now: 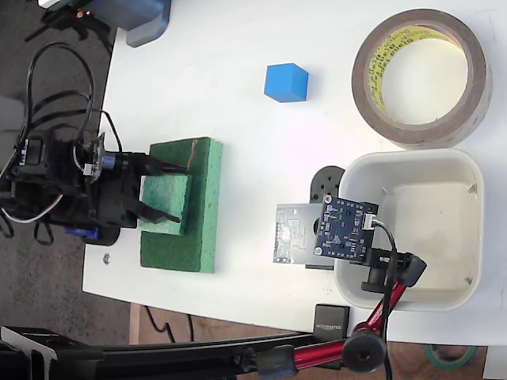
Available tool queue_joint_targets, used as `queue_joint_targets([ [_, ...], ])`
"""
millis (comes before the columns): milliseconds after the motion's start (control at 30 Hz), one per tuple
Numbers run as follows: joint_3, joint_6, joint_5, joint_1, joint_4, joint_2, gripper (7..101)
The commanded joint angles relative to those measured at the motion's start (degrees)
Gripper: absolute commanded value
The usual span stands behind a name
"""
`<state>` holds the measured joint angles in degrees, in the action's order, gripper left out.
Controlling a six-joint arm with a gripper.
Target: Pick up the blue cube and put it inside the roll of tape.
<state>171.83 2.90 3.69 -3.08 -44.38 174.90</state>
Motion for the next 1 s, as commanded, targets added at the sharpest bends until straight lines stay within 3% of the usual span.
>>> queue_joint_targets([
  [33, -0.26, 0.62, 1.23, 0.00, 0.18, 0.09, 100.3],
  [1000, -2.72, 1.23, 1.49, 0.26, -0.35, 0.09, 100.3],
])
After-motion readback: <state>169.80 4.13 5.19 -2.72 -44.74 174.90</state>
